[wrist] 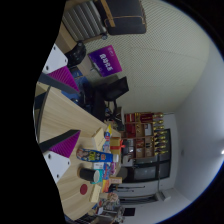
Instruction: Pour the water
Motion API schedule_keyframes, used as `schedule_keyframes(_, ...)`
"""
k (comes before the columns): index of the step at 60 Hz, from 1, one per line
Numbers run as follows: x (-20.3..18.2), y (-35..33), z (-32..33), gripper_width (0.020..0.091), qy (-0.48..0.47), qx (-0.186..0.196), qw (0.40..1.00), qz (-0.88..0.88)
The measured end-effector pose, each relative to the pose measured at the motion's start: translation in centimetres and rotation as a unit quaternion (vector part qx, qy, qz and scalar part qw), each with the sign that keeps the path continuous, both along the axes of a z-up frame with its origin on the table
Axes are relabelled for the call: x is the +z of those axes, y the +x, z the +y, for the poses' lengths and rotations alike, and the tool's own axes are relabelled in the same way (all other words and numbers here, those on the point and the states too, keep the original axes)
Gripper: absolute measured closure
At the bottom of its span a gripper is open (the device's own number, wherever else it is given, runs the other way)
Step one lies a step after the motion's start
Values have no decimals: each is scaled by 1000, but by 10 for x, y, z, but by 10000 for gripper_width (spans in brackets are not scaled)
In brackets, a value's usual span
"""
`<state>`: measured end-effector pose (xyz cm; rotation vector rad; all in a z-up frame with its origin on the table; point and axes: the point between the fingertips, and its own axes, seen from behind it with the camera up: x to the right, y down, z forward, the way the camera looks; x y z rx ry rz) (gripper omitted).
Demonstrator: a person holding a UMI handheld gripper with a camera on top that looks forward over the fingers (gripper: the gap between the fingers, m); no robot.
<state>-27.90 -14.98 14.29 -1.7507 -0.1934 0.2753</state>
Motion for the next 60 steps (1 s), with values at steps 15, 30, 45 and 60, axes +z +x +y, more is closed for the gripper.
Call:
schedule_keyframes(15,11,11,1,272,17,-1,1000,0)
schedule_keyframes(30,10,67,63,276,68,-40,997,-25)
schedule_keyframes(45,-5,140,167,275,79,-117,988,-60)
schedule_keyframes(60,-28,165,248,275,50,-150,985,-69)
